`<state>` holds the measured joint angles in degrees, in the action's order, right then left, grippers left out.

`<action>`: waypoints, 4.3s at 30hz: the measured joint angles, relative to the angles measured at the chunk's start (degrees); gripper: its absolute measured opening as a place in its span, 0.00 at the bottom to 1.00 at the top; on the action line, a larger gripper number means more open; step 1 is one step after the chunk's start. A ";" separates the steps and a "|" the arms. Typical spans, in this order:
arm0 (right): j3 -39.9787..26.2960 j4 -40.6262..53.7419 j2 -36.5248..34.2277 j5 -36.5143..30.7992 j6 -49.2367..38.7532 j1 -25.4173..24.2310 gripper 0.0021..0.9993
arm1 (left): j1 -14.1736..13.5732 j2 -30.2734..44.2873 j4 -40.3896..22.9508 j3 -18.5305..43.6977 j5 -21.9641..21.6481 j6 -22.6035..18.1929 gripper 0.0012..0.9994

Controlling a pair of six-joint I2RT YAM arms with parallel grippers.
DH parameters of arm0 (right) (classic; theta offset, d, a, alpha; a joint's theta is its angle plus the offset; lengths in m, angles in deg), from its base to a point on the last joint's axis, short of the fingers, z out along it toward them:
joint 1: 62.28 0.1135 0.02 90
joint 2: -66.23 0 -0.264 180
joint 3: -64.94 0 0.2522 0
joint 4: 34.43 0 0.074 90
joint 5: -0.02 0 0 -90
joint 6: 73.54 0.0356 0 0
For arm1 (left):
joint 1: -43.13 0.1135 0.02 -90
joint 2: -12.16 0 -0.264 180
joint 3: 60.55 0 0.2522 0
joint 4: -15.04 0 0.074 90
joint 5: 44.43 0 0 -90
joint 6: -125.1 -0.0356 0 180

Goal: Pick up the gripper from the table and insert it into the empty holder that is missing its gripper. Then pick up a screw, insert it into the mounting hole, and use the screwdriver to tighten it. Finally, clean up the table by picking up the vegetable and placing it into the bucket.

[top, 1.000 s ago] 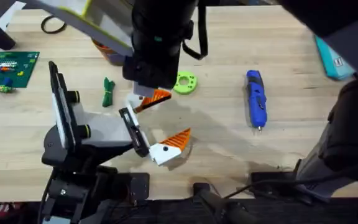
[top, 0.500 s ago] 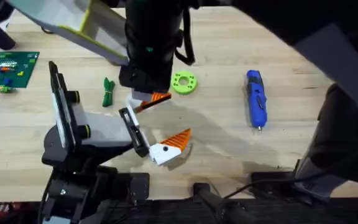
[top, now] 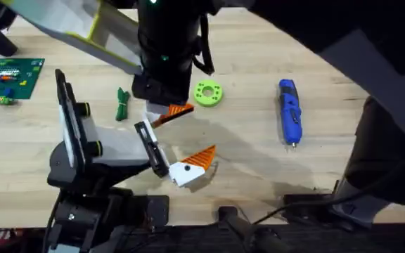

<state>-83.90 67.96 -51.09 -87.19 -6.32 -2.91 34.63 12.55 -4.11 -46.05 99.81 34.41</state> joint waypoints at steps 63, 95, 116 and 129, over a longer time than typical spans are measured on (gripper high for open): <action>-0.01 0.15 -2.01 0.00 0.00 0.15 0.00 | 0.00 0.00 -0.02 0.00 0.00 0.00 0.99; -0.03 -0.03 -3.96 -0.02 0.00 0.83 0.00 | 0.00 0.04 -0.02 0.00 0.00 0.26 0.99; -0.25 -0.07 -4.31 -0.13 -0.53 0.83 0.00 | 0.00 0.04 -0.04 0.00 -0.04 0.94 0.99; -0.25 -0.02 -4.33 -0.13 -0.90 0.83 0.04 | 0.00 0.04 -0.04 0.00 -0.04 0.94 0.99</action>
<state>-84.15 67.93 -55.42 -87.32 -7.22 -2.08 34.63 12.59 -4.15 -46.05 99.76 35.35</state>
